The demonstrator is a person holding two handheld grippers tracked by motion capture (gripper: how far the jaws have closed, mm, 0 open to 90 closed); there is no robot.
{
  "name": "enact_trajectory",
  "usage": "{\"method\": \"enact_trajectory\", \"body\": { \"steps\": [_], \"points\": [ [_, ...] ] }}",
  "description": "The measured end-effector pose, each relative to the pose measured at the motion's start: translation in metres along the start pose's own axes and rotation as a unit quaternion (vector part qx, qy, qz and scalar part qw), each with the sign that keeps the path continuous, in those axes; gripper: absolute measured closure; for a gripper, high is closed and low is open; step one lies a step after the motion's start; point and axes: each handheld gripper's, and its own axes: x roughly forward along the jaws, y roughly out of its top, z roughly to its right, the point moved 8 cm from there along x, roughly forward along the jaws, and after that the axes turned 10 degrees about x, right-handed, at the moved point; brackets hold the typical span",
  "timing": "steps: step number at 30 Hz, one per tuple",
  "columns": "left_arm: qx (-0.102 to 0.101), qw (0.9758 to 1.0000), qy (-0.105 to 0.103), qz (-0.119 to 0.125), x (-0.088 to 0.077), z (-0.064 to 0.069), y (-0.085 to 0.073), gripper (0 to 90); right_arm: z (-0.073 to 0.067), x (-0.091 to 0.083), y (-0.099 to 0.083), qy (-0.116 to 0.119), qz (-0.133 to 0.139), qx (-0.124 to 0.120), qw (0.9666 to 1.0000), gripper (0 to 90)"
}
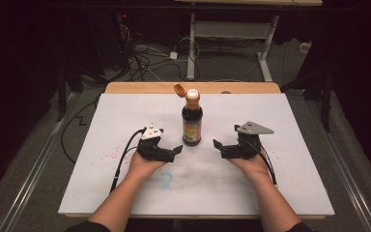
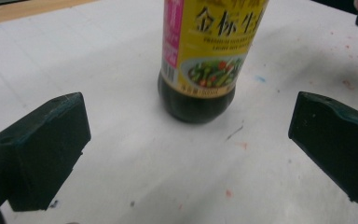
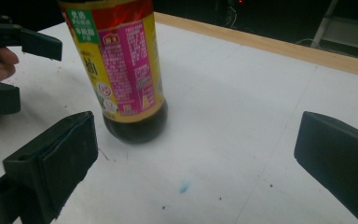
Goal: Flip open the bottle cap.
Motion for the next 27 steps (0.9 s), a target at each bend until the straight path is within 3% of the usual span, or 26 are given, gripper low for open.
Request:
{"method": "enact_trajectory", "body": {
  "steps": [5,8,21,27],
  "points": [
    [-0.024,0.9995,0.013,0.016,-0.014,-0.005,-0.007,0.0,0.001,-0.006,-0.014,-0.004,-0.005,-0.001,1.0,0.4],
    [-0.028,0.9992,0.024,0.014,-0.025,-0.01,-0.011,0.0,0.002,-0.01,-0.024,-0.006,-0.008,0.002,0.9999,0.5],
    [0.001,0.9989,0.044,0.015,-0.078,-0.016,-0.026,0.0,0.008,-0.04,-0.054,-0.021,-0.009,0.001,0.9997,0.5],
    [-0.005,0.9985,0.043,0.035,-0.098,-0.012,-0.027,0.0,0.011,-0.058,-0.063,-0.029,-0.001,-0.003,0.9996,0.5]
  ]
}}
